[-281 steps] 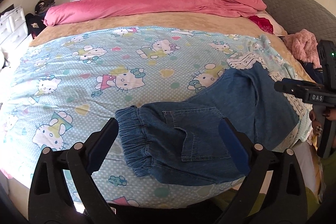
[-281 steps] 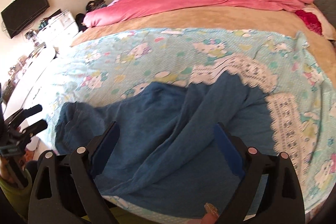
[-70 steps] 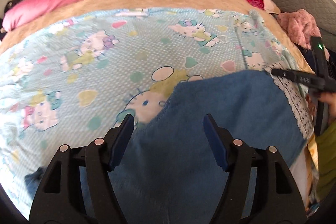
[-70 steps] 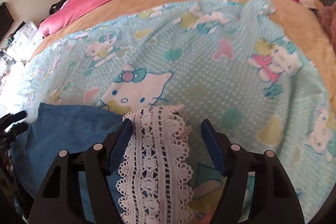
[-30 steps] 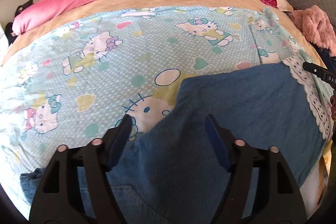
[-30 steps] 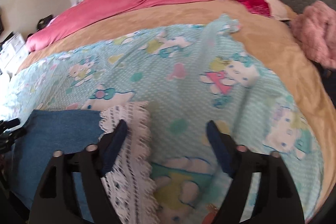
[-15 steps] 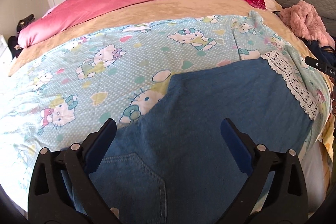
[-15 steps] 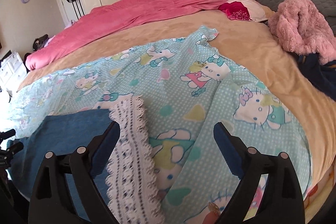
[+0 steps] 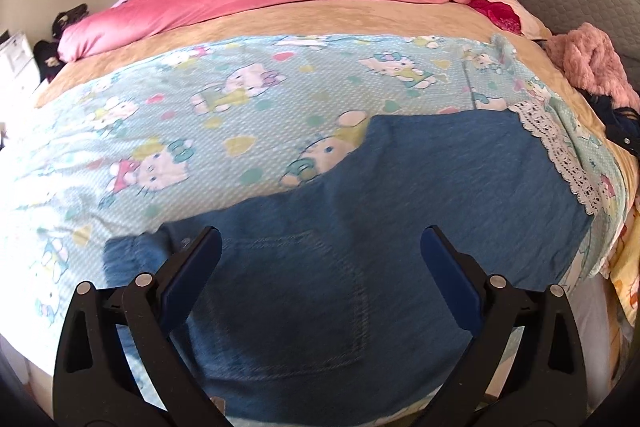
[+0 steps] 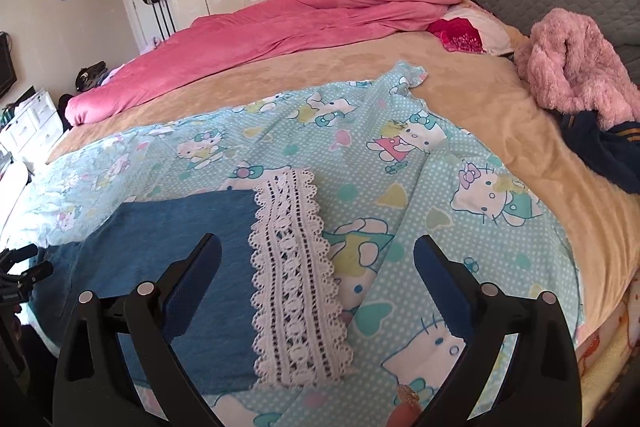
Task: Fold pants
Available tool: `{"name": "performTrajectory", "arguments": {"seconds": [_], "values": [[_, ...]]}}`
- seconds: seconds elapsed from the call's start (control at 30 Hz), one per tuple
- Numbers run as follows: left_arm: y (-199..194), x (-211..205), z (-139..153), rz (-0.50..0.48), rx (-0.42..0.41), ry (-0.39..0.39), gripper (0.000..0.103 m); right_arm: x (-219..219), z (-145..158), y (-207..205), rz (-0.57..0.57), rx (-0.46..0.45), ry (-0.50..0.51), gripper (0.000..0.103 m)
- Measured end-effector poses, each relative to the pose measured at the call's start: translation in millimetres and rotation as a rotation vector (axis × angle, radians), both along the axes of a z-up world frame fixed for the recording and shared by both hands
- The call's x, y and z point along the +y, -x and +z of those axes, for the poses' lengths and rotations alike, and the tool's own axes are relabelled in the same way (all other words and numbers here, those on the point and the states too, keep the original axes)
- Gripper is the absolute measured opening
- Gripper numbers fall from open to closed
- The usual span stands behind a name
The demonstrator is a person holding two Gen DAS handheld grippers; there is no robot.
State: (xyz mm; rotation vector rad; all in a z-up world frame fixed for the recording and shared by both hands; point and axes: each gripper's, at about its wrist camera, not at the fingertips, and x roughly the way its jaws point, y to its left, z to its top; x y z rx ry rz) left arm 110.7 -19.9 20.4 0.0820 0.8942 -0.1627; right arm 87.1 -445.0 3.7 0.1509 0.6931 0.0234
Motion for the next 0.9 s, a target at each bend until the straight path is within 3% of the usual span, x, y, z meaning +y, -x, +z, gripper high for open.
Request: {"name": "performTrajectory", "arguments": {"seconds": [0.33, 0.6, 0.73, 0.9], "values": [[16.3, 33.2, -24.3, 0.076, 0.057, -0.019, 0.093, 39.5, -17.7, 16.0, 0.091, 0.064, 0.037, 0.096], [28.7, 43.4, -42.7, 0.098, 0.081, -0.103, 0.093, 83.5, -41.0, 11.6, 0.198, 0.129, 0.069, 0.096], [30.0, 46.8, -46.3, 0.099, 0.086, -0.099, 0.093, 81.8, -69.2, 5.5, 0.152, 0.262, 0.152, 0.096], [32.0, 48.8, -44.1, 0.098, 0.065, -0.065, 0.093, 76.3, -76.3, 20.0, 0.146, 0.241, 0.187, 0.096]]}}
